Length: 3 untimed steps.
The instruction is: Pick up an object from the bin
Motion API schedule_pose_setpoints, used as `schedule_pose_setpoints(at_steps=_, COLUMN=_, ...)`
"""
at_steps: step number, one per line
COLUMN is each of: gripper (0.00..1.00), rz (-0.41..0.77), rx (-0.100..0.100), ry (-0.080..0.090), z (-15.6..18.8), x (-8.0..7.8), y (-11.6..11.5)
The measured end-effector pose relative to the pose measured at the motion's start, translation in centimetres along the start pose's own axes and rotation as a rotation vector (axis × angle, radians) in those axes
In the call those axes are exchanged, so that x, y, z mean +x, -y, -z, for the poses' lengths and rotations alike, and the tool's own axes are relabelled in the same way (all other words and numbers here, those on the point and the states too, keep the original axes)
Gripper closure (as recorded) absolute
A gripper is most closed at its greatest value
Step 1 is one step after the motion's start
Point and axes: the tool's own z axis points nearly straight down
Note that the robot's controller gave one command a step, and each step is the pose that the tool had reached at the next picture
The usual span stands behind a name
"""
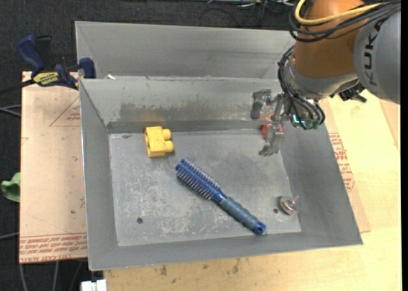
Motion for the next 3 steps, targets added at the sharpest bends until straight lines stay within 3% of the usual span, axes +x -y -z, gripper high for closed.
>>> schedule_pose_setpoints(at_steps=1, gripper=0.00, rz=-0.017, rx=-0.002, ry=-0.006, z=-8.1, x=9.3, y=-3.9)
schedule_pose_setpoints(at_steps=2, gripper=0.00, rz=-0.100, rx=-0.002, ry=0.001, z=-15.3, x=7.6, y=-8.4)
schedule_pose_setpoints(at_steps=3, gripper=1.00, rz=-0.103, rx=0.000, ry=0.007, z=-14.9, x=7.4, y=-8.1)
